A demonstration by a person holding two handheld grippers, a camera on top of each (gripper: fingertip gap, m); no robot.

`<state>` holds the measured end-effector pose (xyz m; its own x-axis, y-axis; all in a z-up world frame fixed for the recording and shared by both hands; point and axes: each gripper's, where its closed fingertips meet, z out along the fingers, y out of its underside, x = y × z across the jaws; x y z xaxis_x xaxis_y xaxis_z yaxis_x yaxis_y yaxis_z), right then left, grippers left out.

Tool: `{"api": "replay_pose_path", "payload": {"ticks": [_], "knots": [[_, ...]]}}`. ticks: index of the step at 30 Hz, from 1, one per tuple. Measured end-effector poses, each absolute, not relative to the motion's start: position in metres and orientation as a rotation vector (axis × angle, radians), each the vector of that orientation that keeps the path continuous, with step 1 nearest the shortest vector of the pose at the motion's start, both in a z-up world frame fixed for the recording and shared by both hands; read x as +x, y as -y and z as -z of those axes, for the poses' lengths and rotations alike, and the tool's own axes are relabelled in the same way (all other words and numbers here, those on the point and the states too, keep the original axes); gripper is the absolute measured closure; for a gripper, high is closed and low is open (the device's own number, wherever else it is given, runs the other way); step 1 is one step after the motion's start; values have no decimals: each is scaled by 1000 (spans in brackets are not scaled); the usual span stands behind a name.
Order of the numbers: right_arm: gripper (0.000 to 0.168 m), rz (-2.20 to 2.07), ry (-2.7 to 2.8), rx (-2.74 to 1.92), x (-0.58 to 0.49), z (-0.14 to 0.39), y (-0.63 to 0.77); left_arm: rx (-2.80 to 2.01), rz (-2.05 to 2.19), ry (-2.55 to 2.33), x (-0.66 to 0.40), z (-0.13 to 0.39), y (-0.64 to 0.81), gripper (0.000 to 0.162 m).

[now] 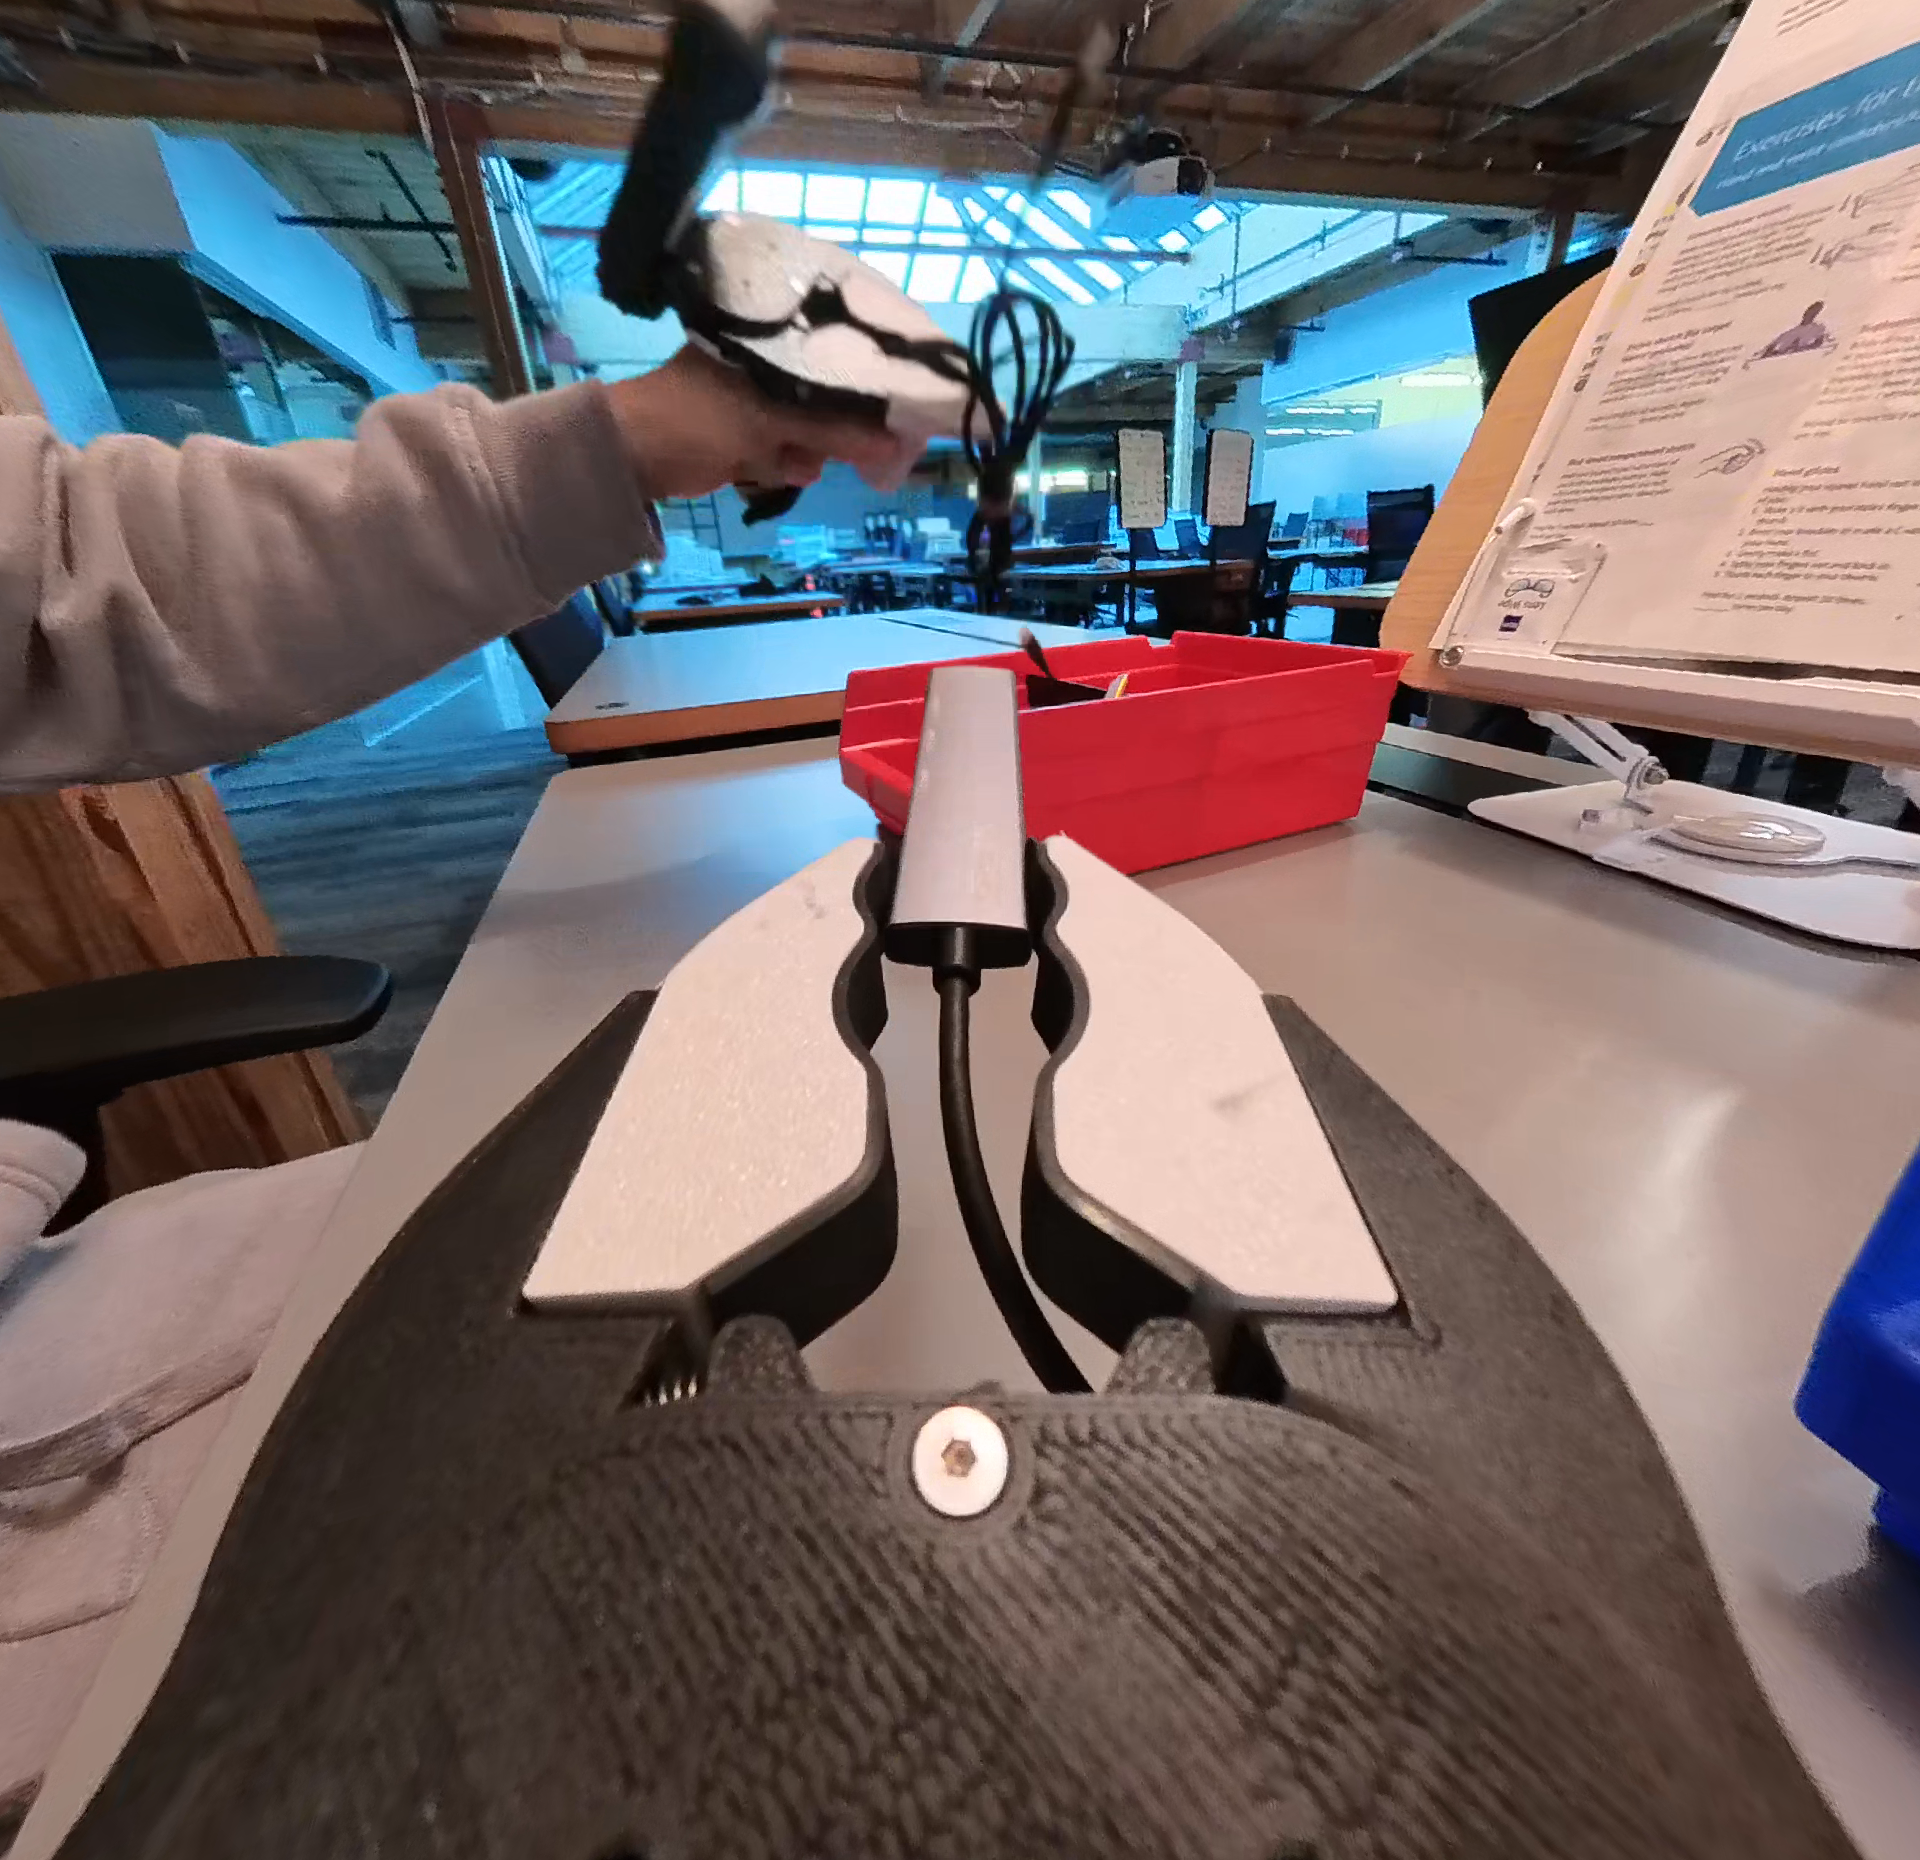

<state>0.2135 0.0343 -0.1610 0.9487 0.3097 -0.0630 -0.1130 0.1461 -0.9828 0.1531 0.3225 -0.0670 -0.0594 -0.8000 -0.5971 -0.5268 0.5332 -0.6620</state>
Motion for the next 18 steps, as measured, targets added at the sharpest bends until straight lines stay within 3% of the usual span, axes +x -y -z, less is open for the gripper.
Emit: {"api": "replay_pose_path", "payload": {"ticks": [1, 6, 12, 18], "knots": [[144, -307, 164, -1383, 214, 160, -33, -1060, 359, -1683, 156, 52, -305, 158], [144, -243, 49, -1314, 242, 153, -20, -847, 527, -1522, 182, 51, -209, 158], [144, -113, -48, -1284, 278, 150, 9, -657, 349, -1524, 230, 152, -147, 158], [144, -82, -61, -1267, 286, 149, 17, -639, 339, -1967, 249, 244, -116, 159]]}}
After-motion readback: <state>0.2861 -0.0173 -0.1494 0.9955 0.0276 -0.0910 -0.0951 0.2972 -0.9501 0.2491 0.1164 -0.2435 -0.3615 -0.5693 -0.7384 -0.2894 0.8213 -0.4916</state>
